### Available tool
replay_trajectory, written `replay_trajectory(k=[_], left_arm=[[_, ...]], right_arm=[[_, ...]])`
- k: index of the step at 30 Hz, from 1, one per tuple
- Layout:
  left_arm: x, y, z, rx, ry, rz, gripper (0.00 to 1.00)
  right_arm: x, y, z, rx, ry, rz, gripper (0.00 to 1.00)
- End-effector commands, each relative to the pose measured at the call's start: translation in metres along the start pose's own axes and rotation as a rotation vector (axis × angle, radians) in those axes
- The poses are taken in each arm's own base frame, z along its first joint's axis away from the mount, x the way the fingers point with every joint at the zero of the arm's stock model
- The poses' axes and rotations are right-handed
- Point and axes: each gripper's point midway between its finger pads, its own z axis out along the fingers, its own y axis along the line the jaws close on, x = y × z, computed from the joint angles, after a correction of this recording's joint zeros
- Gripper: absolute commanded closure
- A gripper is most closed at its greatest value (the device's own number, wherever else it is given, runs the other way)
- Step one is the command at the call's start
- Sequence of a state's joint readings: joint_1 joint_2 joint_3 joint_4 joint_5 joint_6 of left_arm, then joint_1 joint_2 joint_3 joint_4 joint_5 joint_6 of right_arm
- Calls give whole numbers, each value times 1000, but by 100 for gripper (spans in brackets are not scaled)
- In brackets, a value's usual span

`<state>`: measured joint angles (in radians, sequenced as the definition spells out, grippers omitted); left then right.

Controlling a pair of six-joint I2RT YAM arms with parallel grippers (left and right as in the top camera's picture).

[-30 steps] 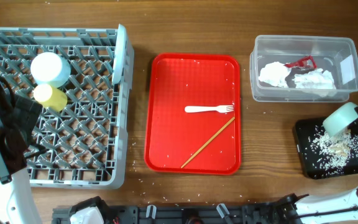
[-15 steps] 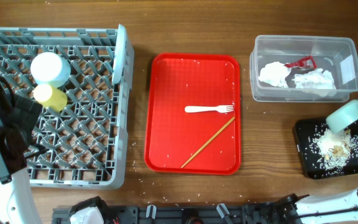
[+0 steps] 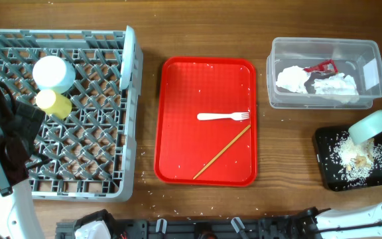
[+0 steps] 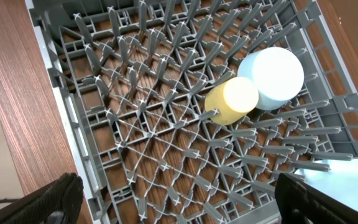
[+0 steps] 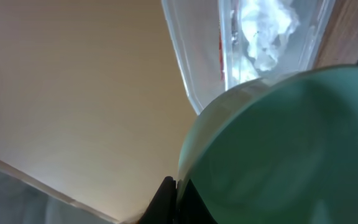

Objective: Sort waste into correct bins and load items into the dishwasher rack
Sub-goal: 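Tip the bowl with the right gripper to dump rice onto the black tray, then carry the emptied bowl back and set it on the red tray, release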

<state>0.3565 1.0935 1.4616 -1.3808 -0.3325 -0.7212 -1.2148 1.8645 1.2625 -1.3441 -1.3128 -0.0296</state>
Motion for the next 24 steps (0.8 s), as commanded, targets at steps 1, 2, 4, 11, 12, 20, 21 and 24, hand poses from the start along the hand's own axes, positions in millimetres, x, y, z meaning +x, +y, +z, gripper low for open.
replay_trajectory(k=[1, 2, 4, 11, 12, 20, 21, 24], left_arm=[[-5, 3, -3, -6, -22, -30, 0], [-5, 3, -3, -6, -22, -30, 0], [-5, 3, -3, -6, -22, -30, 0], [-5, 3, -3, -6, -22, -30, 0], [-5, 3, -3, -6, -22, -30, 0], [-5, 3, -3, -6, -22, -30, 0], [-5, 3, -3, -6, -22, -30, 0], [-5, 3, -3, -6, -22, -30, 0]], right_arm=[[-2, -10, -1, 37, -3, 72, 96], [4, -3, -1, 2, 10, 76, 96], [0, 6, -2, -52, 0, -31, 95], [3, 8, -1, -65, 3, -54, 96], [7, 12, -2, -84, 9, -74, 96], [52, 36, 4, -55, 61, -298, 96], [66, 47, 11, -46, 86, -360, 96], [111, 71, 36, 1, 198, -555, 96]])
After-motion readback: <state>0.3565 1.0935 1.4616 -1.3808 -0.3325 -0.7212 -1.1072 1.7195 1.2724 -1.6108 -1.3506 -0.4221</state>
